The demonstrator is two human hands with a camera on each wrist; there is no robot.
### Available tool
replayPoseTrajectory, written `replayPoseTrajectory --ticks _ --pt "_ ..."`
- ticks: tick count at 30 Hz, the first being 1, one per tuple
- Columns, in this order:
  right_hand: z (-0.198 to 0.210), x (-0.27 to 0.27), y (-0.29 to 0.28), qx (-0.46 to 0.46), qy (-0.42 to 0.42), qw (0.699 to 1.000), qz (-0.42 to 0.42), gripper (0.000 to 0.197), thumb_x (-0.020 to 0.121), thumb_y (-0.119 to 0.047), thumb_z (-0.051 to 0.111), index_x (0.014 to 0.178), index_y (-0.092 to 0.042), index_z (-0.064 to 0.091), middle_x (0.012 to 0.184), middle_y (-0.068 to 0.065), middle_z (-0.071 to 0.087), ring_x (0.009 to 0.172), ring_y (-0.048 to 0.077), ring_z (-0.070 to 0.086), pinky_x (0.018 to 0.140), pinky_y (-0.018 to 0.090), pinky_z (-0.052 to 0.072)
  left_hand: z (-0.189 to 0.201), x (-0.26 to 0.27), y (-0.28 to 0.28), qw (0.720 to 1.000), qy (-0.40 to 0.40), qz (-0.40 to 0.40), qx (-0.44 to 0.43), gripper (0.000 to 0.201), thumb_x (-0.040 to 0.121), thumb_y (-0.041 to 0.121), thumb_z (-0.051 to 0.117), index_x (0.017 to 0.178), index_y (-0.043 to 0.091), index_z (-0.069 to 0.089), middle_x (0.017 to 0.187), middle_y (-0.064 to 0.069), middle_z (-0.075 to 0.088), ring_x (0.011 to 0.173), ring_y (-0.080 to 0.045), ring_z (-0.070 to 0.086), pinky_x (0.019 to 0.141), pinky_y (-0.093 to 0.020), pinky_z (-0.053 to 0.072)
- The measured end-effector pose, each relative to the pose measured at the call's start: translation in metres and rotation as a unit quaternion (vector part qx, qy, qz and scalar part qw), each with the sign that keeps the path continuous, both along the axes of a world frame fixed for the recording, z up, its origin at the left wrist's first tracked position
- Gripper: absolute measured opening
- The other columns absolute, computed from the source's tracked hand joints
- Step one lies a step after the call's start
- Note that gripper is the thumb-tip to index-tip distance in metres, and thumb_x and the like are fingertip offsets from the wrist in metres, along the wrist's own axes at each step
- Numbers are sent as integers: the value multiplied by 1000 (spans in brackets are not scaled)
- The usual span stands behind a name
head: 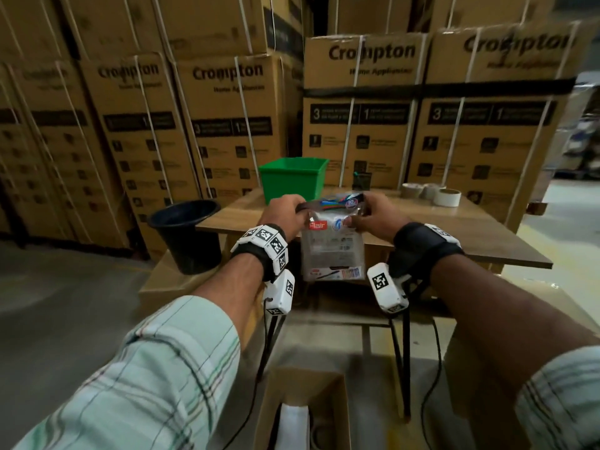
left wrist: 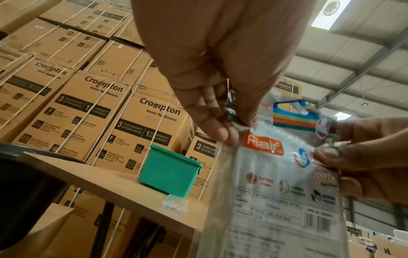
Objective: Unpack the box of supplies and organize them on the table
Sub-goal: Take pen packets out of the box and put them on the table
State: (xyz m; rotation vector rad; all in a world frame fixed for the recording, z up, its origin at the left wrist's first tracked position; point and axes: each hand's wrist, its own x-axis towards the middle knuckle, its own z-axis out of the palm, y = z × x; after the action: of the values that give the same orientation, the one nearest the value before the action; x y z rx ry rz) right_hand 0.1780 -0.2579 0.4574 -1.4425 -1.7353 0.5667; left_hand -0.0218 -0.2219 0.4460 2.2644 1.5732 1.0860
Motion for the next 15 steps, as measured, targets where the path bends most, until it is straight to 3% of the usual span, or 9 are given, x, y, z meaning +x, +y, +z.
replayPoseTrajectory --ticks 4,9,12,15 --pt "25 9 21 83 -54 994 -46 18 84 -12 67 101 -11 67 99 3 70 92 17 64 84 34 54 23 9 19 998 -52 -14 39 5 88 20 62 88 18 68 84 -7 72 80 -24 69 76 -41 58" --pt "33 21 50 177 -88 976 -96 15 83 -12 68 98 -12 69 94 -3 63 88 11 56 76 21 42 40 25 40 992 -68 -40 99 14 90 10 57 98 13 69 94 -5 71 84 -17 62 76 -25 48" --pt "20 31 72 184 -86 972 -117 5 82 -12 69 88 -12 68 92 0 64 88 16 58 75 24 43 30 35 56 992 -52 -50 105 22 91 6 54 103 13 71 96 -6 73 81 -19 63 73 -25 48" --pt "-11 39 96 153 -95 974 -136 11 82 -9 69 92 -14 71 99 5 68 94 21 61 82 28 48 1 41 77 996 -42 -51 67 26 92 6 51 104 15 72 98 -5 74 81 -19 66 77 -30 54"
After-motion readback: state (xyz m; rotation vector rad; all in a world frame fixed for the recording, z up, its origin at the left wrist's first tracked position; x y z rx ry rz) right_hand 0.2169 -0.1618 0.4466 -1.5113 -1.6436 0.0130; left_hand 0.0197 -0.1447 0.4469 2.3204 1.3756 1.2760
